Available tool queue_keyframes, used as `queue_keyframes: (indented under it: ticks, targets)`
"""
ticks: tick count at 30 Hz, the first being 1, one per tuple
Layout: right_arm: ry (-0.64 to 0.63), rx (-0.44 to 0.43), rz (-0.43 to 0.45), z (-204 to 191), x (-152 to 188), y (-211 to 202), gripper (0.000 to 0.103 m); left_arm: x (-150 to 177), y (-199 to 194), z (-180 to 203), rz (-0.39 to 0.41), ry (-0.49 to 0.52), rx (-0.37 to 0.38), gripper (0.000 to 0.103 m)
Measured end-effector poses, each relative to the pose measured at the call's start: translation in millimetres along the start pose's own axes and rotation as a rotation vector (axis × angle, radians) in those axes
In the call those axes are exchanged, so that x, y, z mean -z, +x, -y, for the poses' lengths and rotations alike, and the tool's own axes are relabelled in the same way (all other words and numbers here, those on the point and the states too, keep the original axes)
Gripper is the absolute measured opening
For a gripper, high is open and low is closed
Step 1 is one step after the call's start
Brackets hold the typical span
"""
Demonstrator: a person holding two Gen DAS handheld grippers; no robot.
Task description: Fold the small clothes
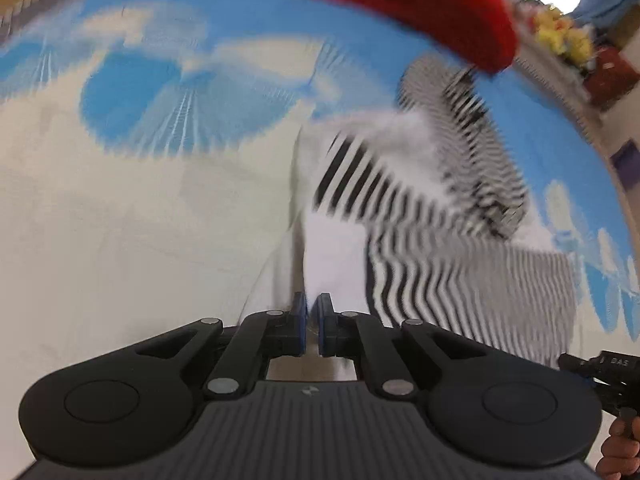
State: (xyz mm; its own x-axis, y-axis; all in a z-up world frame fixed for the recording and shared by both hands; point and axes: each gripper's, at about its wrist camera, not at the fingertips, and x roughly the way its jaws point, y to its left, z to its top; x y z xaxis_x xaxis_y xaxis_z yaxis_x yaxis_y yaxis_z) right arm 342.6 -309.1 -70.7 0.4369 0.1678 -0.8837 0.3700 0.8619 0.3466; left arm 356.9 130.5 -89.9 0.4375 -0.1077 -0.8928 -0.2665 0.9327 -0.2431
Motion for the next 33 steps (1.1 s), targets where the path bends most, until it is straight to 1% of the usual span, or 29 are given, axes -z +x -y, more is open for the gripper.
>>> queue_keyframes:
  ticks: [1, 2, 3, 4, 6, 7, 8, 9, 10, 11, 12, 13, 15, 17, 18, 19, 20, 21, 22, 23, 24, 26, 27, 29, 32, 33]
  targets:
    - [0.009, 0.016, -0.007, 3.1, -0.3, 2.7, 0.025, 0.9, 6.1, -1.7, -0.022, -0.009, -0.020, 0.006]
    - [0.017, 0.031, -0.015, 6.2, -0.9, 5.2, 0.025, 1.8, 6.8, 0.2, -0.016, 0.000, -0.042, 0.006]
    - [0.025, 0.047, -0.032, 10.1, -1.6, 8.3, 0.025, 1.0, 1.1, 5.7, 0.019, 0.020, -0.053, 0.006]
    - [0.036, 0.067, -0.039, 14.5, -2.5, 11.0, 0.025, -0.5, -8.1, 13.3, 0.072, 0.049, -0.052, 0.006]
    - [0.064, 0.094, -0.042, 22.4, -4.5, 13.7, 0.025, -2.0, -21.5, 27.6, 0.159, 0.109, -0.018, 0.006]
    - [0.072, 0.102, -0.042, 25.0, -5.6, 13.8, 0.025, -1.5, -21.7, 32.2, 0.170, 0.128, 0.002, 0.006]
    - [0.074, 0.111, -0.038, 26.8, -6.6, 12.9, 0.025, -0.9, -16.8, 34.4, 0.151, 0.129, 0.022, 0.006]
    - [0.071, 0.117, -0.031, 28.1, -6.9, 12.0, 0.024, -0.1, -7.5, 33.2, 0.110, 0.110, 0.037, 0.006]
    - [0.065, 0.121, -0.025, 28.8, -7.2, 11.2, 0.024, 1.4, 5.4, 29.7, 0.048, 0.079, 0.045, 0.008]
    - [0.062, 0.119, -0.025, 29.8, -7.2, 11.4, 0.024, 3.5, 20.0, 24.7, -0.022, 0.045, 0.040, 0.008]
    - [0.062, 0.117, -0.029, 30.4, -6.8, 11.4, 0.024, 5.7, 31.2, 19.7, -0.074, 0.012, 0.028, 0.008]
    - [0.062, 0.117, -0.031, 30.8, -6.5, 11.4, 0.024, 6.6, 35.8, 16.6, -0.090, -0.008, 0.015, 0.008]
    - [0.057, 0.118, -0.016, 28.1, -6.0, 8.6, 0.025, 5.4, 28.9, 20.7, -0.059, 0.007, 0.004, 0.008]
    - [0.035, 0.091, 0.010, 22.1, -7.5, 3.3, 0.025, 2.6, 14.4, 31.0, 0.019, 0.061, 0.024, 0.019]
    - [0.018, 0.069, 0.018, 18.6, -8.6, 1.6, 0.025, 2.1, 11.4, 33.9, 0.045, 0.084, 0.031, 0.024]
    - [0.009, 0.054, 0.016, 16.8, -9.2, 2.1, 0.026, 2.8, 14.0, 34.9, 0.040, 0.099, 0.020, 0.032]
    - [0.007, 0.048, 0.003, 16.8, -9.8, 4.6, 0.026, 4.7, 20.9, 33.3, 0.004, 0.096, -0.007, 0.033]
    - [0.010, 0.053, -0.020, 18.3, -9.4, 8.6, 0.026, 6.7, 30.2, 28.6, -0.045, 0.071, -0.026, 0.033]
    - [0.020, 0.068, -0.047, 21.3, -8.5, 14.0, 0.026, 7.9, 36.4, 25.8, -0.074, 0.041, -0.025, 0.033]
    - [0.035, 0.079, -0.068, 24.7, -7.6, 18.5, 0.026, 8.8, 37.1, 22.6, -0.079, 0.016, -0.023, 0.033]
    - [0.052, 0.082, -0.078, 26.9, -6.8, 20.9, 0.026, 7.6, 33.1, 23.2, -0.068, 0.018, -0.026, 0.033]
    - [0.067, 0.078, -0.071, 26.3, -8.0, 16.0, 0.026, 4.0, 19.1, 30.1, -0.016, 0.061, -0.022, 0.034]
    - [0.061, 0.070, -0.051, 22.4, -9.0, 9.5, 0.026, 2.1, 10.9, 35.2, 0.023, 0.092, -0.024, 0.035]
    - [0.022, 0.043, -0.003, 12.1, -13.5, -5.2, 0.027, 0.9, 0.5, 41.0, 0.074, 0.134, -0.037, 0.036]
    - [-0.063, 0.021, 0.080, -7.3, -19.2, -29.1, 0.033, -2.0, -5.6, 47.6, 0.106, 0.144, -0.037, 0.036]
    - [-0.090, 0.021, 0.101, -11.6, -21.7, -34.4, 0.033, -3.8, -6.2, 52.1, 0.115, 0.143, -0.040, 0.036]
